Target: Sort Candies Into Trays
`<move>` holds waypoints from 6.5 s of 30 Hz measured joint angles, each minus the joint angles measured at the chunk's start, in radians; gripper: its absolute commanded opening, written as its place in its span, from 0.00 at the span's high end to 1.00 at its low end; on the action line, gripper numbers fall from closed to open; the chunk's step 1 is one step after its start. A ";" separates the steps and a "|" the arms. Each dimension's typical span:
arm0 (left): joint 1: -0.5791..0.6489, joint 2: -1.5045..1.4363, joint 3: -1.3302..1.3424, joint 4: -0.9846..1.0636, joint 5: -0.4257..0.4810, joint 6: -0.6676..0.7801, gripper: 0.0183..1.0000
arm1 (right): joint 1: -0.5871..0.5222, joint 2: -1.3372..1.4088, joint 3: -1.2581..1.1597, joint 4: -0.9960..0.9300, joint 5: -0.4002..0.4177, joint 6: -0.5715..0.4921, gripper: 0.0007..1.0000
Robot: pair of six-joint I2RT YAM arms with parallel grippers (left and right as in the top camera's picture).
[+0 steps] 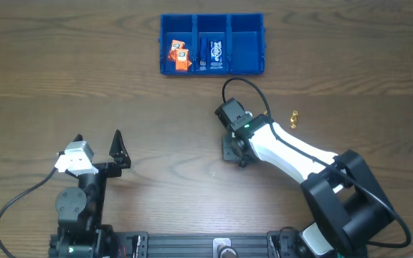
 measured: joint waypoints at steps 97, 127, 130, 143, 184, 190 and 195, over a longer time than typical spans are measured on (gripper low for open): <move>0.000 0.000 0.000 0.000 0.000 0.000 0.00 | -0.285 0.015 0.084 0.142 0.086 -0.186 0.89; 0.000 0.000 0.000 0.000 0.000 0.000 0.00 | -0.303 0.432 0.982 -0.071 0.137 -0.339 0.51; 0.000 0.000 0.000 0.000 0.000 0.000 0.00 | -0.303 0.445 0.982 -0.071 0.132 -0.336 0.48; 0.000 0.000 0.000 0.000 0.000 0.000 0.00 | -0.396 -0.056 0.557 -0.066 0.183 -0.337 0.42; 0.000 0.000 0.000 0.000 0.000 0.000 0.00 | -0.503 -0.024 0.066 0.074 0.073 -0.266 0.89; 0.000 0.000 0.000 0.000 0.000 0.000 0.00 | -0.369 -0.263 0.331 0.048 0.066 -0.259 0.89; 0.000 0.000 0.000 0.000 0.001 0.000 0.00 | -0.334 0.053 0.742 0.041 0.075 -0.273 0.87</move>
